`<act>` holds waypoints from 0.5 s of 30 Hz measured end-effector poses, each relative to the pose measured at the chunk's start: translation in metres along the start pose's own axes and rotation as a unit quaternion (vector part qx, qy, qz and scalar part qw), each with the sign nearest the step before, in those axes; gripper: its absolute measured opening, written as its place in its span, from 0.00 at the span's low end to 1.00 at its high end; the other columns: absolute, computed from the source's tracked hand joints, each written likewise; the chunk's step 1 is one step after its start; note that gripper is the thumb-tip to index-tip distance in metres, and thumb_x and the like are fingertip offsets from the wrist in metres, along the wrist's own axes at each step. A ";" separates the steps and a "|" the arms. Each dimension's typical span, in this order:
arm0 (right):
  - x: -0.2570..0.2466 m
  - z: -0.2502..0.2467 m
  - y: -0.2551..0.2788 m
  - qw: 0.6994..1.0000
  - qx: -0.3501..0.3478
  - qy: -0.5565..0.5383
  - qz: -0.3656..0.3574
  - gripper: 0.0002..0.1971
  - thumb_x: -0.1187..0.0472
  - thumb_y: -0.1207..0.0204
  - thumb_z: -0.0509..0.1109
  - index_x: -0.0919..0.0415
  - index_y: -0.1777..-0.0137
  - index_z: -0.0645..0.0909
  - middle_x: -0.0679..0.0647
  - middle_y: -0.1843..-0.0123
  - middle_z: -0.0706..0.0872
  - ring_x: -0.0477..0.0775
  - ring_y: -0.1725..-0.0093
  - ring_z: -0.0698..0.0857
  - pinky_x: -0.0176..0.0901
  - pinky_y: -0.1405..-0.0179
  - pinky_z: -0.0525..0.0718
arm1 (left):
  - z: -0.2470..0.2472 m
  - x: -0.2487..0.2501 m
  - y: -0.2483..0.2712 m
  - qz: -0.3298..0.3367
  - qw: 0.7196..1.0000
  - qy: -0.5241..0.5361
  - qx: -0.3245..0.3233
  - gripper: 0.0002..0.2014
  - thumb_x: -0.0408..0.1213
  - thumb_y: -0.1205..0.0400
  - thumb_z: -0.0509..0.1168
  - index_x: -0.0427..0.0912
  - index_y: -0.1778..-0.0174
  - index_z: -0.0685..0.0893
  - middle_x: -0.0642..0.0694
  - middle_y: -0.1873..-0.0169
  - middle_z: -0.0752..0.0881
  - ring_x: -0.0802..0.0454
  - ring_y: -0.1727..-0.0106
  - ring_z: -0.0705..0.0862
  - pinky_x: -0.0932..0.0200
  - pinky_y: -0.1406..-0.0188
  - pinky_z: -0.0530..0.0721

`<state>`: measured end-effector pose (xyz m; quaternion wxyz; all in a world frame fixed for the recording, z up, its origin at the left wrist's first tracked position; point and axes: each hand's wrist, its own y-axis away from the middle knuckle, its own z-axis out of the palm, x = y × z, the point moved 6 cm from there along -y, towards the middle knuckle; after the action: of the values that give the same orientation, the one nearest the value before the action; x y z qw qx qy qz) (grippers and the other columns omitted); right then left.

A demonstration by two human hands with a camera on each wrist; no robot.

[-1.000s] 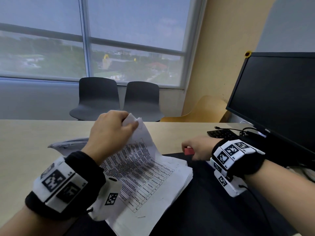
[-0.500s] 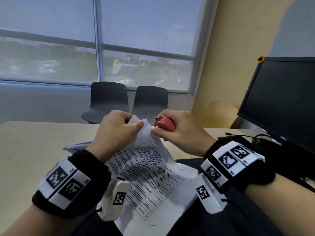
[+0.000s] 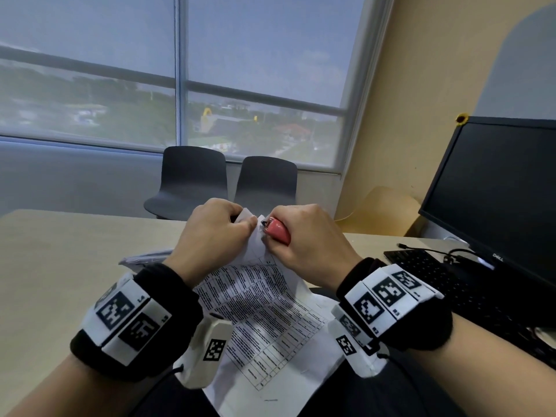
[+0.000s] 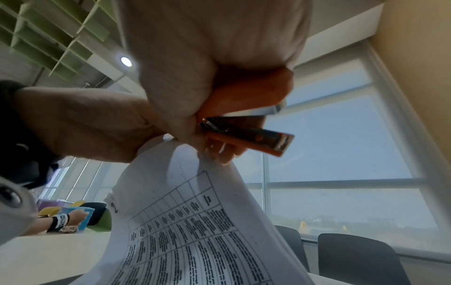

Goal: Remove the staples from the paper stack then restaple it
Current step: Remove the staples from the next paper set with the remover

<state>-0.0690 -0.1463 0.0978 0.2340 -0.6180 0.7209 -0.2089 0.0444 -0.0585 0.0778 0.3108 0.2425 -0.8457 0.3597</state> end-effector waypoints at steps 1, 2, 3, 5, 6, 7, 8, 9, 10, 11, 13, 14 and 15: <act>0.000 0.000 0.000 1.000 0.004 -0.001 0.000 0.08 0.52 0.25 0.71 0.56 0.59 0.82 0.50 0.63 0.87 0.55 0.63 0.83 0.49 0.63 0.80 | 0.000 0.001 0.001 -0.001 1.000 -0.003 0.000 0.20 0.43 0.17 0.65 0.30 0.67 0.84 0.32 0.69 0.84 0.47 0.70 0.74 0.56 0.72 0.69; 0.001 0.000 0.001 1.000 0.006 -0.005 0.004 0.08 0.52 0.25 0.70 0.56 0.59 0.82 0.51 0.64 0.87 0.56 0.64 0.83 0.48 0.64 0.80 | 0.000 0.002 0.001 -0.003 1.000 -0.004 0.000 0.20 0.43 0.17 0.65 0.30 0.68 0.83 0.33 0.72 0.82 0.47 0.70 0.73 0.56 0.72 0.68; 0.003 0.001 0.001 1.000 0.004 -0.010 0.010 0.08 0.51 0.25 0.70 0.56 0.59 0.82 0.51 0.64 0.87 0.56 0.64 0.83 0.49 0.64 0.80 | 0.000 0.002 0.002 -0.003 1.000 -0.003 0.000 0.20 0.42 0.17 0.65 0.30 0.70 0.81 0.36 0.75 0.78 0.47 0.71 0.71 0.55 0.73 0.66; 0.009 0.003 0.001 0.999 -0.007 -0.020 0.028 0.09 0.51 0.25 0.70 0.56 0.60 0.82 0.51 0.65 0.87 0.57 0.64 0.83 0.51 0.64 0.81 | 0.000 0.003 0.003 -0.005 1.000 -0.001 -0.001 0.20 0.41 0.17 0.65 0.30 0.71 0.78 0.42 0.76 0.74 0.47 0.72 0.70 0.56 0.74 0.64; 0.013 0.004 0.002 0.999 -0.016 -0.023 0.038 0.09 0.50 0.26 0.70 0.55 0.60 0.82 0.51 0.65 0.87 0.57 0.64 0.83 0.51 0.64 0.81 | 0.000 0.003 0.003 -0.003 1.000 0.001 -0.006 0.20 0.42 0.17 0.66 0.30 0.71 0.80 0.43 0.76 0.75 0.47 0.72 0.71 0.56 0.74 0.65; 0.017 0.006 0.004 0.998 -0.026 -0.024 0.048 0.09 0.51 0.26 0.70 0.55 0.59 0.82 0.51 0.65 0.87 0.56 0.64 0.83 0.52 0.63 0.82 | 0.001 0.003 0.004 0.004 1.000 0.001 -0.015 0.20 0.44 0.17 0.67 0.31 0.69 0.82 0.43 0.76 0.78 0.46 0.72 0.73 0.56 0.73 0.68; 0.020 0.007 0.005 0.997 -0.036 -0.024 0.057 0.08 0.51 0.26 0.71 0.56 0.59 0.83 0.51 0.64 0.87 0.56 0.63 0.83 0.51 0.62 0.82 | 0.003 0.004 0.005 0.014 1.000 -0.002 -0.027 0.20 0.47 0.19 0.69 0.33 0.67 0.85 0.43 0.74 0.82 0.44 0.71 0.76 0.54 0.73 0.72; 0.023 0.008 0.007 0.996 -0.047 -0.026 0.065 0.08 0.51 0.26 0.73 0.56 0.58 0.83 0.51 0.64 0.87 0.56 0.62 0.83 0.51 0.61 0.82 | 0.004 0.005 0.007 0.026 0.999 -0.010 -0.038 0.19 0.50 0.21 0.71 0.35 0.65 0.87 0.43 0.72 0.85 0.44 0.69 0.81 0.51 0.72 0.77; 0.027 0.009 0.009 0.995 -0.060 -0.029 0.075 0.08 0.51 0.26 0.74 0.55 0.57 0.83 0.51 0.63 0.87 0.55 0.61 0.83 0.49 0.60 0.81 | 0.006 0.007 0.008 0.036 0.998 -0.025 -0.047 0.18 0.52 0.23 0.74 0.37 0.63 0.89 0.43 0.69 0.87 0.45 0.67 0.84 0.48 0.69 0.81; 0.030 0.009 0.011 0.993 -0.080 -0.029 0.084 0.08 0.51 0.26 0.75 0.55 0.57 0.83 0.50 0.62 0.87 0.54 0.60 0.82 0.48 0.59 0.81 | 0.008 0.008 0.009 0.044 0.997 -0.045 -0.053 0.17 0.52 0.25 0.76 0.39 0.62 0.90 0.44 0.67 0.89 0.46 0.65 0.85 0.48 0.66 0.83; 0.032 0.014 0.017 0.985 -0.146 -0.020 0.091 0.09 0.52 0.27 0.77 0.56 0.56 0.84 0.50 0.60 0.86 0.53 0.59 0.82 0.47 0.57 0.81 | 0.010 0.009 0.010 0.054 0.995 -0.075 -0.049 0.13 0.48 0.26 0.78 0.41 0.62 0.90 0.45 0.66 0.89 0.47 0.64 0.85 0.51 0.67 0.81; 0.031 0.017 0.022 0.977 -0.192 -0.019 0.094 0.09 0.53 0.27 0.77 0.57 0.54 0.85 0.51 0.58 0.87 0.52 0.58 0.83 0.48 0.56 0.83 | 0.009 0.008 0.010 0.055 0.995 -0.079 -0.038 0.12 0.46 0.25 0.77 0.40 0.64 0.90 0.45 0.68 0.88 0.48 0.66 0.84 0.53 0.69 0.79; 0.027 0.022 0.030 0.965 -0.243 -0.023 0.091 0.10 0.54 0.27 0.77 0.56 0.49 0.87 0.51 0.55 0.88 0.51 0.58 0.83 0.48 0.54 0.84 | 0.007 0.007 0.009 0.054 0.995 -0.075 -0.027 0.12 0.45 0.25 0.77 0.40 0.66 0.88 0.46 0.70 0.87 0.49 0.68 0.83 0.54 0.71 0.77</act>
<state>-0.0828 -0.1693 0.0603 0.1109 -0.5924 0.7979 0.0092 0.0315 -0.0596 0.0743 0.2332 0.2144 -0.8877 0.3340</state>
